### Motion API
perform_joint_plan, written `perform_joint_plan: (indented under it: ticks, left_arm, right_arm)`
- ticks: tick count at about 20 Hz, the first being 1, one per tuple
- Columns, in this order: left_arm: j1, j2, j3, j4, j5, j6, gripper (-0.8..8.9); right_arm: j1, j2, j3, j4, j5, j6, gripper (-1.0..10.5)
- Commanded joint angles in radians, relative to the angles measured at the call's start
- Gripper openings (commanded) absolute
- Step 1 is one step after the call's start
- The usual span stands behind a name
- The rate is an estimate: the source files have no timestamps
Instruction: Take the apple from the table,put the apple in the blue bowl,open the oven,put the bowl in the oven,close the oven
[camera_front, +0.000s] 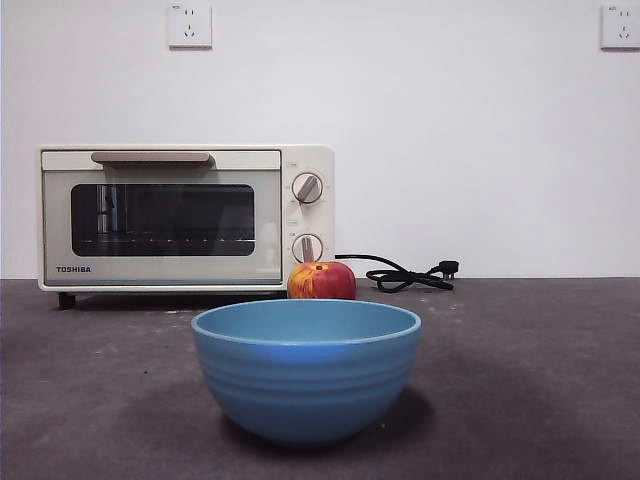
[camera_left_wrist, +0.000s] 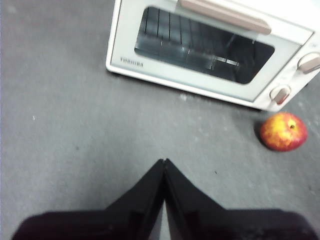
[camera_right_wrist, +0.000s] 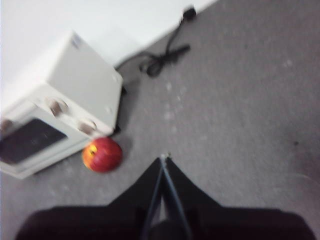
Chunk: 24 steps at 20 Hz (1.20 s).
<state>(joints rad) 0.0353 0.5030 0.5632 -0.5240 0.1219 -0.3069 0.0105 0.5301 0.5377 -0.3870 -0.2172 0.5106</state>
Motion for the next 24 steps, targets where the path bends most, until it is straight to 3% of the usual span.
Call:
perform_joint_plan:
  ticks: [1,10,12,16,19,21,23,24]
  left_arm:
    - [-0.003,0.097,0.088,-0.075,0.042,-0.002,-0.05]
    - [-0.005,0.306,0.219,-0.167,0.269,0.050,-0.05]
    - [-0.014,0.329,0.219,-0.183,0.275,0.055,-0.05]
    - [-0.028,0.337,0.219,-0.218,0.274,0.091,-0.05]
    - [-0.028,0.337,0.219,-0.223,0.274,0.110,-0.05]
    - [-0.028,0.337,0.219,-0.221,0.274,0.111,-0.05]
    - [-0.028,0.338,0.219,-0.219,0.274,0.116,-0.05]
    - [-0.028,0.338,0.219,-0.220,0.274,0.119,-0.05]
  right_arm:
    - [0.024,0.164,0.112,-0.089,-0.005,-0.071,-0.1]
    - [0.257,0.611,0.474,-0.203,-0.015,-0.201,-0.1]
    - [0.343,0.745,0.605,-0.249,-0.010,-0.230,0.0]
    - [0.478,1.003,0.855,-0.346,0.083,-0.254,0.1]
    - [0.529,1.163,1.002,-0.390,0.107,-0.276,1.4]
    - [0.546,1.260,1.092,-0.420,0.121,-0.279,1.4]
    - [0.553,1.342,1.168,-0.436,0.145,-0.279,2.9]
    - [0.553,1.379,1.202,-0.447,0.148,-0.279,4.3]
